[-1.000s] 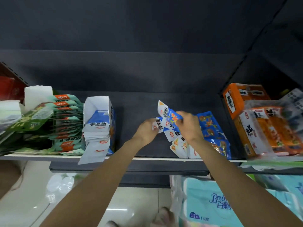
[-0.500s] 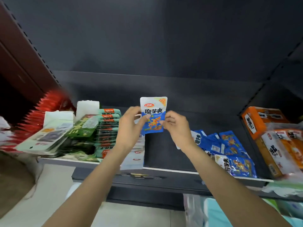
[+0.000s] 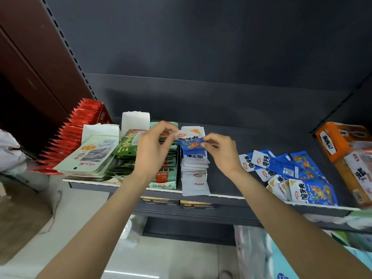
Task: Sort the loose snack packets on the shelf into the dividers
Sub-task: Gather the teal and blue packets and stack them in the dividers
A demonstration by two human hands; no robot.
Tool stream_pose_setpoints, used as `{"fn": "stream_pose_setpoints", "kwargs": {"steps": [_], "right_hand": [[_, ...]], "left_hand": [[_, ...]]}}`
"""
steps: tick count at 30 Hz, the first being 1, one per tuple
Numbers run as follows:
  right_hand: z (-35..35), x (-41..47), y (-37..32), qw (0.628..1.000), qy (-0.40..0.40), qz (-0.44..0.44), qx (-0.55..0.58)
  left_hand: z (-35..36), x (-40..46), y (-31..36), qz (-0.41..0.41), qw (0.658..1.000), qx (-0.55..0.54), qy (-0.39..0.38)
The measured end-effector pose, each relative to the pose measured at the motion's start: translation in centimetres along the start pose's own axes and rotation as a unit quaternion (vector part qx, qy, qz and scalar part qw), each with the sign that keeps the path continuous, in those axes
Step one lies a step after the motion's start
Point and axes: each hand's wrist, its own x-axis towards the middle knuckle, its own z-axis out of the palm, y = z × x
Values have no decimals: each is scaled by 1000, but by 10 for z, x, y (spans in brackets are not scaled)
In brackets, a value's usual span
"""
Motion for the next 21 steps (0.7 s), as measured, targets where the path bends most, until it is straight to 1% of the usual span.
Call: {"fn": "stream_pose_setpoints", "kwargs": {"steps": [2,4,7,9,12,15,18,19,21], "right_hand": [[2,0,-1,1000,2,-10,-24],[4,1,1,999,0,4,-44],[3,2,6,997,-31,37,-64],[-3,0,9,996,-59,38,-58],[-19,-4,20,994,-89,37,-44],[-42,-4,41,996,-50,57,-51],[-70,-3,76,988,-12,111,-106],[-80,-3,90,982,-12,132,-136],[-98,-5,120,962,-29,174,-210]], "left_hand": [[0,-2,-1,32,999,16,14],[4,-4,-5,59,997,42,-2],[15,-5,-16,84,986,116,-90],[25,-6,-20,87,972,166,-143],[44,-7,-16,95,952,219,-191],[69,-7,-2,88,947,237,-199],[104,-5,21,104,951,218,-192],[120,-5,27,108,946,221,-212],[159,-5,35,116,922,248,-274]]}}
